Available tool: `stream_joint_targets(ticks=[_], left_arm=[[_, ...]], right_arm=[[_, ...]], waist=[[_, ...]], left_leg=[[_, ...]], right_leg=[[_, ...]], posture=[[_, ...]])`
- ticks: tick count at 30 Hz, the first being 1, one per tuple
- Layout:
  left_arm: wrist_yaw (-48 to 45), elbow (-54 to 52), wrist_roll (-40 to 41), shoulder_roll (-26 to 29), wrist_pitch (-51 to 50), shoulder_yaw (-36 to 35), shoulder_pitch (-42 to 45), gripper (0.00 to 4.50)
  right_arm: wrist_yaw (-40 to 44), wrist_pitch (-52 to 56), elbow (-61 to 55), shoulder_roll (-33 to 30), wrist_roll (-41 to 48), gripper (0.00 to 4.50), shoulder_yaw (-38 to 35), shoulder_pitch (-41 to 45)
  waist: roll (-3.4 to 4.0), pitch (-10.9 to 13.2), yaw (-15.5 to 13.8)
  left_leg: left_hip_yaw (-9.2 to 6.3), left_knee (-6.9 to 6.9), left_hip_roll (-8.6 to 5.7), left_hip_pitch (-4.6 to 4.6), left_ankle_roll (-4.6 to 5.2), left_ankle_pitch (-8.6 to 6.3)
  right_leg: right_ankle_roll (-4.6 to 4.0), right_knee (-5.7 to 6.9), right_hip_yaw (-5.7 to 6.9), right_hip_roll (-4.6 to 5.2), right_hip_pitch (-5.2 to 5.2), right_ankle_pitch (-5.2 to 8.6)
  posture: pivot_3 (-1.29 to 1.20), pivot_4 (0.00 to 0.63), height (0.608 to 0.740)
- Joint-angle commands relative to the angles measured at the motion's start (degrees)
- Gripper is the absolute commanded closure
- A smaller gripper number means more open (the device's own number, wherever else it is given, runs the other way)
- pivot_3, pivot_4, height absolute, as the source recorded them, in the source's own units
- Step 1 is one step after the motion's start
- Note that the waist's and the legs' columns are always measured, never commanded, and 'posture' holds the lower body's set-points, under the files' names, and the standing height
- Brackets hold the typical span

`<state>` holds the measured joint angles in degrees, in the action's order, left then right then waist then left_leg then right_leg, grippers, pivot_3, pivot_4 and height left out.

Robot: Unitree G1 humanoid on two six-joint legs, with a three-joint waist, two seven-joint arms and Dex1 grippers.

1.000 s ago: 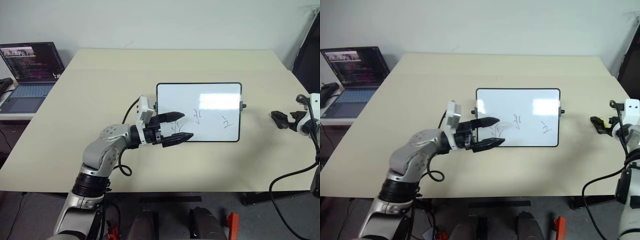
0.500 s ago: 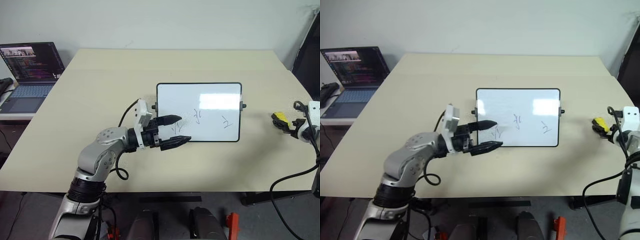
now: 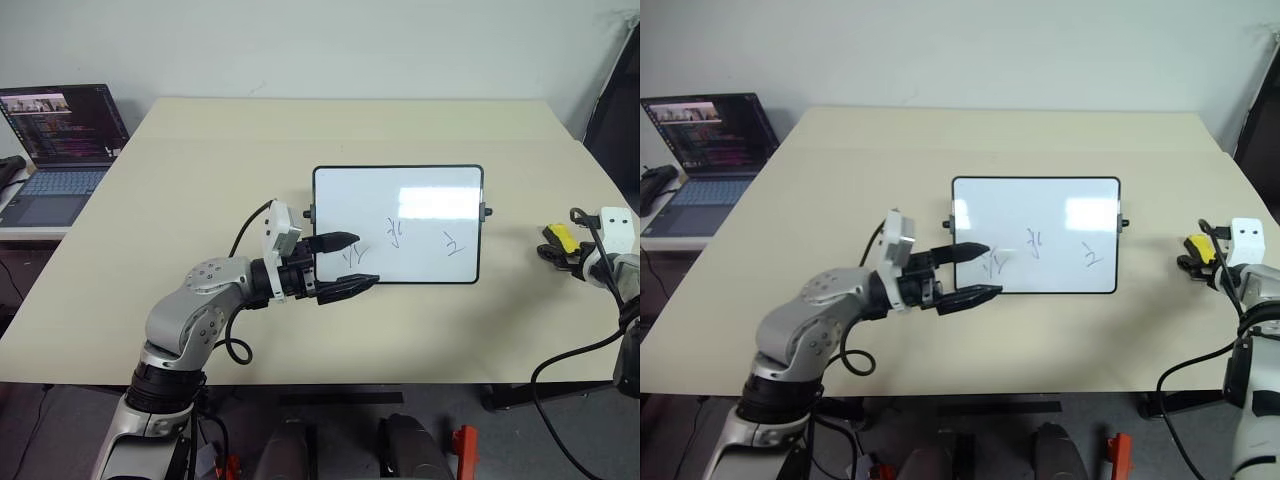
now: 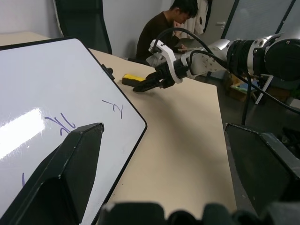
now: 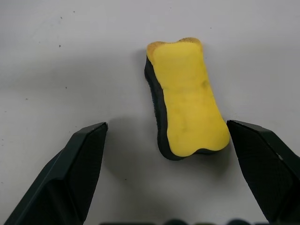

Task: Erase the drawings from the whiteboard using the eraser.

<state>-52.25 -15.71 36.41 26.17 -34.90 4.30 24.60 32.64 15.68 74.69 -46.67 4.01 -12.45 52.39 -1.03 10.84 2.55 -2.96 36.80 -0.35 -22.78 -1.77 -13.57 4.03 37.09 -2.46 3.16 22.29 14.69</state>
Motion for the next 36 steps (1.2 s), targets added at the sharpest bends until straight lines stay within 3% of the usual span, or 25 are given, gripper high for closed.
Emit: stream_joint_targets(ticks=[1,6,9,10,20,26,29,32,36], left_arm=[[0.3,-3.0,1.2,0.2,-0.1,-1.0,0.0,0.0],[0.3,-3.0,1.2,0.3,-0.1,-0.8,-0.1,0.0],[0.4,-3.0,1.1,0.1,-0.1,-0.5,-0.1,0.0],[0.4,-3.0,1.0,0.1,-0.1,-0.4,-0.1,0.0],[-0.3,-1.6,0.3,1.2,0.5,-1.1,0.3,0.0],[-2.1,1.6,-0.6,4.3,2.0,-3.0,0.4,0.0],[-4.1,4.9,-2.4,7.7,4.0,-4.5,0.0,0.0],[-5.3,7.4,-3.6,10.2,5.9,-5.9,-0.7,0.0],[-7.0,10.9,-6.5,14.1,9.6,-8.2,-4.5,0.0]], right_arm=[[-0.5,-0.8,-0.7,-0.5,0.2,0.69,-0.8,0.6],[-0.7,-1.7,-0.9,-0.6,0.5,2.51,-1.1,0.3],[-1.3,-2.5,-1.0,-0.7,1.1,3.36,-1.9,-0.1],[-1.4,-2.6,-1.0,-0.8,1.2,3.45,-2.0,-0.2],[7.0,-1.6,-10.8,-5.9,4.8,3.5,-4.5,-3.3],[16.1,10.6,-48.7,-7.5,16.0,3.5,-9.2,-17.1],[18.4,17.0,-69.6,-7.3,21.1,3.51,-6.8,-22.1],[17.9,22.2,-80.6,-5.8,24.7,3.51,-3.8,-21.5],[16.3,25.0,-88.8,-0.1,23.9,3.51,7.5,-15.8]], waist=[[0.0,0.0,0.0],[0.0,0.0,0.0],[0.0,0.0,0.0],[0.0,0.0,0.0],[0.01,0.0,0.0],[0.05,0.0,0.2],[0.09,0.0,0.5],[0.1,0.0,0.5],[0.08,0.0,0.7]], left_leg=[[0.0,0.0,0.0,0.0,0.0,0.0],[0.01,0.0,0.0,0.0,0.0,0.0],[0.01,0.0,0.0,0.0,0.0,0.0],[0.01,0.01,0.0,0.0,0.0,0.0],[0.01,0.01,-0.01,-0.01,0.0,0.0],[-0.05,0.01,0.03,-0.01,0.0,-0.01],[-0.06,0.04,0.04,0.04,0.0,-0.01],[-0.06,0.05,0.08,0.08,0.01,-0.01],[-0.04,0.07,0.1,0.08,0.01,-0.01]], right_leg=[[0.0,0.0,0.0,0.0,0.0,0.0],[0.0,0.0,0.0,0.0,0.0,0.0],[0.0,0.0,0.0,0.0,0.0,0.0],[0.0,0.0,0.0,0.0,0.0,0.0],[0.01,0.0,0.0,0.0,0.0,0.0],[0.02,0.04,0.03,-0.02,0.01,0.0],[0.02,0.13,0.02,-0.02,0.0,0.0],[0.02,0.16,0.02,-0.05,0.01,0.01],[0.02,0.1,0.0,-0.05,0.0,0.01]], posture=[[0.0,0.15,0.74],[0.0,0.15,0.74],[0.0,0.15,0.74],[0.0,0.15,0.74],[0.0,0.15,0.74],[0.0,0.15,0.74],[0.0,0.15,0.74],[0.0,0.15,0.74],[0.0,0.15,0.74]])
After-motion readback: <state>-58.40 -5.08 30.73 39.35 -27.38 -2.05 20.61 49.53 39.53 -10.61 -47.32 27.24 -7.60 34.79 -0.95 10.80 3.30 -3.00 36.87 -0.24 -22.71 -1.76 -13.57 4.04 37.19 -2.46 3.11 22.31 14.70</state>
